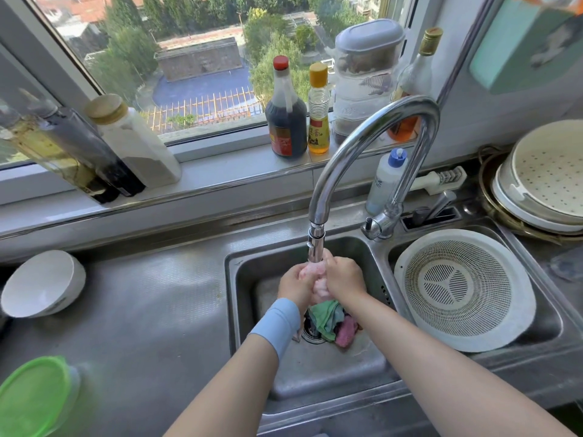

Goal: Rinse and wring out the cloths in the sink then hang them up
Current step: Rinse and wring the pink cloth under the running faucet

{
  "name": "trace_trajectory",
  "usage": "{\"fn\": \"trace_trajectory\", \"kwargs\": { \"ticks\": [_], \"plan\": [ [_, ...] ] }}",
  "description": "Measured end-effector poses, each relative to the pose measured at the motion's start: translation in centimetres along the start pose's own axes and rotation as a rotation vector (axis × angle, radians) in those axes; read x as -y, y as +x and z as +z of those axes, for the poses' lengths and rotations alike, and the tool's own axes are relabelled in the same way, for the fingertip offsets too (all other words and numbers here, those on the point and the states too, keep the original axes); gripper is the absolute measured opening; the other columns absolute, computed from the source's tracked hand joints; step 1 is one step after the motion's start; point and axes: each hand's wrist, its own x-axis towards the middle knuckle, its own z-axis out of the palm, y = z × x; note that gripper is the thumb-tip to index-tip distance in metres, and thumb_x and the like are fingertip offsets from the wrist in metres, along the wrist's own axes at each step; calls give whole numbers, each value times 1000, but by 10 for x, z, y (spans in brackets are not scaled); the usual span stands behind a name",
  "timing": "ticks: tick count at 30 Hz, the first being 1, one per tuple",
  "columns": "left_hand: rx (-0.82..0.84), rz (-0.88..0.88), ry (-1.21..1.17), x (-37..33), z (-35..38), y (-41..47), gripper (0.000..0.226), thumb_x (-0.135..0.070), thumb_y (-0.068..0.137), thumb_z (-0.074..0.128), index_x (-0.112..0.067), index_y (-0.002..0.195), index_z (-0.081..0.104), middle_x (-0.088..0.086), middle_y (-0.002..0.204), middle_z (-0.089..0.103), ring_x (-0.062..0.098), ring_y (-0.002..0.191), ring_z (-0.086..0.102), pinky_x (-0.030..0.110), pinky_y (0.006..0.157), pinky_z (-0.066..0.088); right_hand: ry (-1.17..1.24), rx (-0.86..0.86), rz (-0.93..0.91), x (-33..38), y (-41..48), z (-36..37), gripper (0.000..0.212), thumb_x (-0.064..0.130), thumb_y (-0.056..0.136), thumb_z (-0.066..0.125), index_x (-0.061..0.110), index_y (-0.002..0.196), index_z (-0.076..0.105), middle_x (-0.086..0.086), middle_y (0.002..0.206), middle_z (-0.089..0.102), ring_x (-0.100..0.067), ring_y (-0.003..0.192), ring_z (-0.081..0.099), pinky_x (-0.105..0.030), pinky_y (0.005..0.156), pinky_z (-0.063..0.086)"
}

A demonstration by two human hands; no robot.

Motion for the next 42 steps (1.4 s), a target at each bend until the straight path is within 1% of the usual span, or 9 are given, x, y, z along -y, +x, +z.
{"fn": "trace_trajectory", "kwargs": {
  "ticks": [3,6,9,15,18,22,24,29,42],
  "plan": [
    [-54,-13,100,-15,-2,-1,22,-34,81,71,-12,85,71,2,64,72,14,48,64,21,46,48,123,120,43,3,2,2,58,50,101,32,10,86,72,-12,87,70,-29,86,63,-39,81,48],
    [-133,-69,216,-26,-9,6,41,-55,83,63,-18,67,69,-1,57,69,13,47,64,17,47,47,277,265,-15,-1,-4,6,41,49,97,48,19,68,54,0,62,56,-18,59,50,-30,55,40],
    [18,-97,37,-24,-14,11,34,-43,89,67,-10,98,70,10,86,75,20,73,70,29,69,56,187,173,2,-9,1,4,29,33,98,51,19,73,47,1,67,50,-17,62,45,-26,53,35],
    [68,-67,-457,0,-16,5,27,-20,98,58,-7,120,64,20,108,68,30,83,63,33,69,52,-148,186,-237,-5,-21,-3,34,43,98,37,20,90,61,-6,94,68,-27,90,62,-34,71,42],
    [100,-140,-498,-1,-2,-4,13,-29,92,67,-18,97,71,8,79,65,17,57,56,24,49,46,-355,108,-427,-1,-36,8,47,58,97,26,23,84,55,-7,88,70,-32,87,63,-35,66,41],
    [127,-93,-472,7,10,-9,22,-29,96,61,-12,105,72,0,63,47,11,53,40,22,53,38,-248,-15,-131,8,-15,0,43,45,97,36,15,84,64,-9,92,71,-32,88,64,-36,73,49],
    [133,-72,-408,11,12,-13,22,-26,97,59,-10,107,72,-2,63,46,7,49,39,15,45,35,-210,-24,-8,9,-9,-11,42,38,97,36,14,87,69,-11,98,71,-31,92,63,-34,75,45],
    [-28,-134,-437,5,-3,-5,20,-23,93,67,-8,103,74,6,64,57,15,48,44,21,46,37,-331,135,-296,7,-32,12,36,31,99,33,13,85,60,-15,90,71,-35,87,68,-40,73,53],
    [100,-93,-460,-16,-6,-15,28,-16,101,53,-1,121,65,11,74,70,16,55,64,24,50,54,-482,134,-307,11,-21,4,46,36,101,28,14,77,60,-12,88,71,-33,88,67,-37,71,50]
  ]
}}
